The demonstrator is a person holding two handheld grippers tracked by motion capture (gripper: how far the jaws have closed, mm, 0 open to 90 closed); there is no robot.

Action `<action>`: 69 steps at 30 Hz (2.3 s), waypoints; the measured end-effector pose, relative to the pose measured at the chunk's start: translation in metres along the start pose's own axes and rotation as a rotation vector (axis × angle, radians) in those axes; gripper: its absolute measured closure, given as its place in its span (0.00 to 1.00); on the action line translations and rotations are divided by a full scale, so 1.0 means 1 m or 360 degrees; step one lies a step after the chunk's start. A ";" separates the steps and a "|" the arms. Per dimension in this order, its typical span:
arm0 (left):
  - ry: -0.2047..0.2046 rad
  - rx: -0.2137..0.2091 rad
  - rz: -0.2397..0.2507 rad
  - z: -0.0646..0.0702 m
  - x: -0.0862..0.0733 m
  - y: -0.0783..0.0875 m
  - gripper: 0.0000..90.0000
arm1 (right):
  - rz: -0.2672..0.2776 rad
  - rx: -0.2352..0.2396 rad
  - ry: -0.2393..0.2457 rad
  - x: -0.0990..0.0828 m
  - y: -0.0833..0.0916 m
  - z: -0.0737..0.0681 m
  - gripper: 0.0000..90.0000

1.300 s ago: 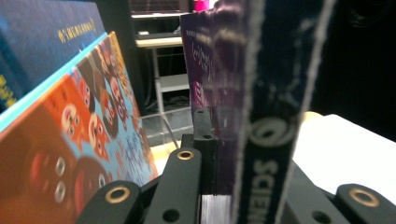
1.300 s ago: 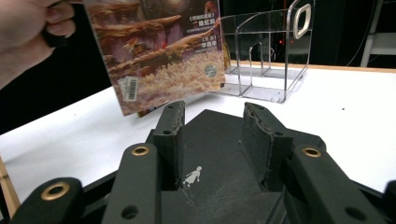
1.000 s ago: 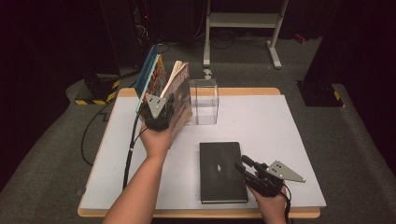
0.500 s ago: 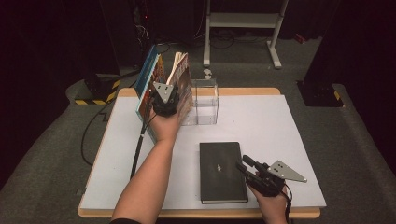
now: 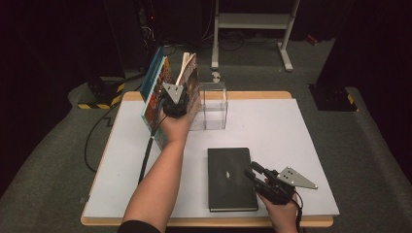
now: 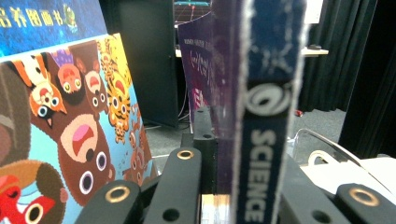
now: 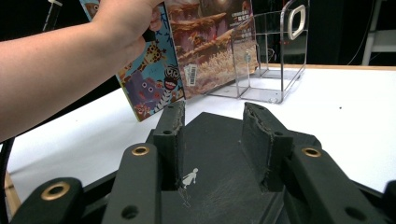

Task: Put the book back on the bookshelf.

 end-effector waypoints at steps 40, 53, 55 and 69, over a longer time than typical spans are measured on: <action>-0.0068 -0.0053 -0.0178 -0.004 -0.045 0.047 0.61 | -0.0091 0.0027 0.0033 -0.008 -0.009 -0.005 0.62; -0.0035 -0.0274 -0.0212 0.002 -0.078 0.100 0.55 | -0.0186 -0.0006 0.0022 -0.019 -0.014 0.003 0.54; -0.0025 -0.0342 -0.0260 0.004 -0.089 0.108 0.54 | -0.0205 -0.0019 0.0024 -0.021 -0.015 0.005 0.52; -0.0065 -0.0852 -0.0610 0.046 -0.157 0.173 0.40 | -0.0338 -0.0110 -0.0004 -0.031 -0.014 0.022 0.40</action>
Point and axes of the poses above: each handheld gripper's, and its own axes: y roughly backward along the jaws, x roughly out of its top, z roughly to its right, the point moved 9 cm from there along -y, roughly forward along the jaws, and after that the axes turned 9 degrees about x, right-handed, at the moved point
